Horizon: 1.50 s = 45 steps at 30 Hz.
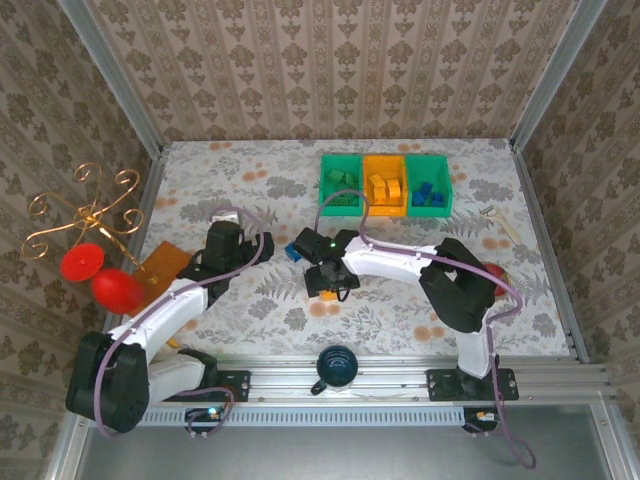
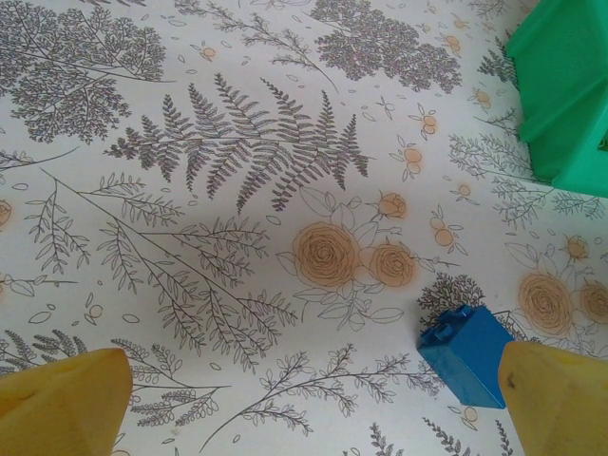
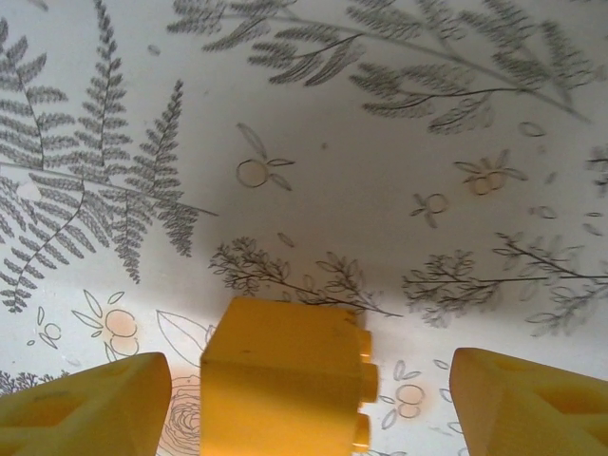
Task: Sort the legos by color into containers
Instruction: Pick up the lego from the bottom-center of the table.
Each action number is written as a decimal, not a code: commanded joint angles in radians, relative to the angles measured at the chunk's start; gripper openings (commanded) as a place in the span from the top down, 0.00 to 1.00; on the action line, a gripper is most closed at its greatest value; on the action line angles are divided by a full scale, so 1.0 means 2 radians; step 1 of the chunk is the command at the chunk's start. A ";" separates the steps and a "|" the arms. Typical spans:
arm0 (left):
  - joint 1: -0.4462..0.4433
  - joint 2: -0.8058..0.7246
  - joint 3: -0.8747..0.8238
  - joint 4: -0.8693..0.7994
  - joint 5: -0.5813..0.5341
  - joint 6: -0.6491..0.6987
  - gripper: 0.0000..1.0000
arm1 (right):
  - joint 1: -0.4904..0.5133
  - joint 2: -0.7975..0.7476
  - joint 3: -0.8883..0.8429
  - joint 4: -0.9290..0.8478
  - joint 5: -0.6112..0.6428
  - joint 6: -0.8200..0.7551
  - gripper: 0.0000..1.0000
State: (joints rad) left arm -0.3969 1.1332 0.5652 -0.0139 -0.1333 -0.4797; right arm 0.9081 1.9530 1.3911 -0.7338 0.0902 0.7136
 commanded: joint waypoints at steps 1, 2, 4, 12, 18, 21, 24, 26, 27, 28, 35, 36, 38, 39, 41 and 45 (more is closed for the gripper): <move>0.004 0.004 -0.005 0.004 0.006 -0.013 0.00 | 0.008 0.013 0.015 -0.014 -0.019 0.007 0.26; 0.004 0.005 -0.004 0.004 0.006 -0.013 0.00 | 0.009 0.017 0.016 -0.014 -0.020 0.007 0.27; 0.005 0.005 -0.004 0.003 0.006 -0.012 0.00 | 0.010 0.021 0.017 -0.016 -0.021 0.006 0.30; 0.006 0.008 -0.003 0.003 0.011 -0.012 0.00 | 0.009 0.040 0.025 -0.017 -0.014 0.002 0.36; 0.007 0.008 -0.002 0.003 0.011 -0.011 0.00 | 0.008 0.050 0.027 -0.022 -0.008 0.000 0.43; 0.008 0.011 -0.001 0.003 0.012 -0.011 0.00 | 0.006 0.045 0.026 -0.025 -0.002 -0.001 0.49; 0.008 0.012 0.000 0.004 0.014 -0.011 0.00 | 0.001 0.035 0.022 -0.024 0.005 -0.002 0.56; 0.009 0.012 0.000 0.004 0.014 -0.011 0.00 | -0.002 0.027 0.019 -0.023 0.010 -0.003 0.60; 0.009 0.012 0.000 0.004 0.015 -0.011 0.00 | -0.005 0.021 0.016 -0.023 0.014 -0.003 0.62; 0.009 0.012 0.000 0.003 0.015 -0.012 0.00 | -0.008 0.016 0.014 -0.022 0.017 -0.003 0.63; 0.009 0.011 -0.002 0.002 0.016 -0.011 0.00 | -0.035 -0.025 -0.002 -0.025 0.048 -0.008 0.68; 0.009 0.011 -0.002 0.002 0.016 -0.012 0.00 | -0.041 -0.031 -0.003 -0.026 0.054 -0.010 0.68; 0.010 0.009 -0.002 0.001 0.017 -0.010 0.00 | -0.054 -0.045 -0.004 -0.029 0.066 -0.016 0.68; 0.010 0.009 -0.003 0.002 0.017 -0.010 0.00 | -0.062 -0.052 -0.004 -0.030 0.073 -0.020 0.68; 0.010 0.009 -0.002 0.002 0.017 -0.009 0.00 | -0.079 -0.067 -0.004 -0.025 0.082 -0.030 0.68; 0.010 0.010 -0.003 0.002 0.018 -0.008 0.00 | -0.124 -0.091 0.004 -0.009 0.083 -0.058 0.69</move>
State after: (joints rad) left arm -0.3843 1.1519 0.5648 -0.0135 -0.1078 -0.4797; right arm 0.7113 1.8202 1.3956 -0.7582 0.2062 0.6487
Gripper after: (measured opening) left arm 0.998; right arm 0.435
